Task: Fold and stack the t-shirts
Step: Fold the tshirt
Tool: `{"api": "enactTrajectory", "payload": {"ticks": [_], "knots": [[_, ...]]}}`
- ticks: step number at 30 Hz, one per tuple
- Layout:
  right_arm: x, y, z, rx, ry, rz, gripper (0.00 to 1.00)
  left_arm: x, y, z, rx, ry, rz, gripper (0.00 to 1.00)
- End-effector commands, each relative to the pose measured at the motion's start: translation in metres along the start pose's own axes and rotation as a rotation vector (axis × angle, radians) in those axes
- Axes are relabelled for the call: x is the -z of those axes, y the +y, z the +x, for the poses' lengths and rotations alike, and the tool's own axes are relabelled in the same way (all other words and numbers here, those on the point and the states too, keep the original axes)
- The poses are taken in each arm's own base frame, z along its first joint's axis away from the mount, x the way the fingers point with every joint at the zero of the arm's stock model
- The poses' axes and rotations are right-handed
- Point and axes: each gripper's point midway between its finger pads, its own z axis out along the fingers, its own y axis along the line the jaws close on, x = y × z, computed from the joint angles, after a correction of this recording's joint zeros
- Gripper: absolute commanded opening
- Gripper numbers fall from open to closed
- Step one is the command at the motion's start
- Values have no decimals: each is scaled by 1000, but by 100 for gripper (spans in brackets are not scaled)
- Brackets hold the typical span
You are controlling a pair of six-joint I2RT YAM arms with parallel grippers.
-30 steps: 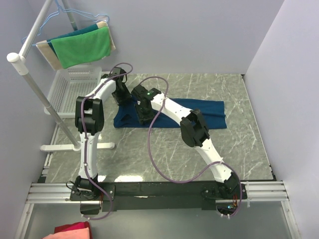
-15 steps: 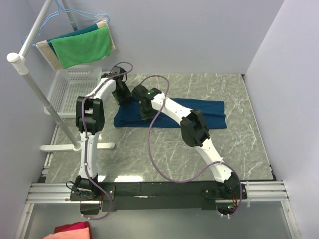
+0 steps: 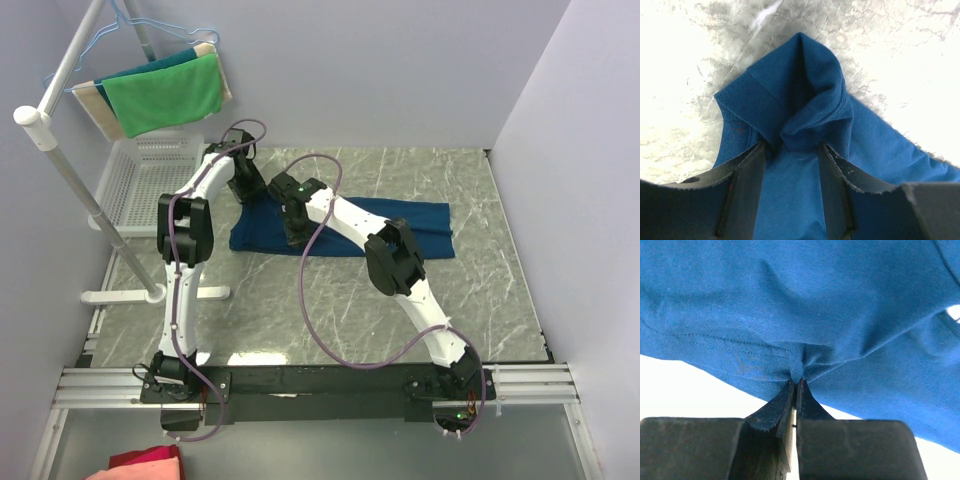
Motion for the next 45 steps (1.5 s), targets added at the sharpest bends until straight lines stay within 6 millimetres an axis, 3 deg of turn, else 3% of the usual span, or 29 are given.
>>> {"api": "enactTrajectory", "payload": {"ticks": [1,7,12,17,20,23,29,32,37,40,45], "knots": [[30,16,2,33,-6,-71,1,-25,12,0,21,3,-38,52],[39,30,-4,55,-24,-143,31,-17,8,-7,11,-21,-22,52],[70,47,-18,82,-92,-248,33,-9,7,-15,22,-40,-10,53],[95,39,-29,76,-172,-224,33,-1,3,-22,31,-72,14,53],[105,13,-42,22,-234,-130,33,12,-5,-31,34,-115,58,53],[109,-30,-57,-106,-271,-19,33,30,-17,-37,34,-149,113,54],[89,-114,-65,-370,-210,46,33,51,-23,-35,14,-150,147,54],[80,-139,-67,-398,-193,84,33,63,-30,-32,-4,-158,173,54],[57,-160,-63,-397,-131,109,33,78,-50,-25,-53,-138,225,55],[43,-171,-58,-427,-95,112,33,75,-60,-14,-90,-118,226,55],[27,-184,-56,-474,-68,97,33,52,-67,8,-108,-66,214,55]]}}
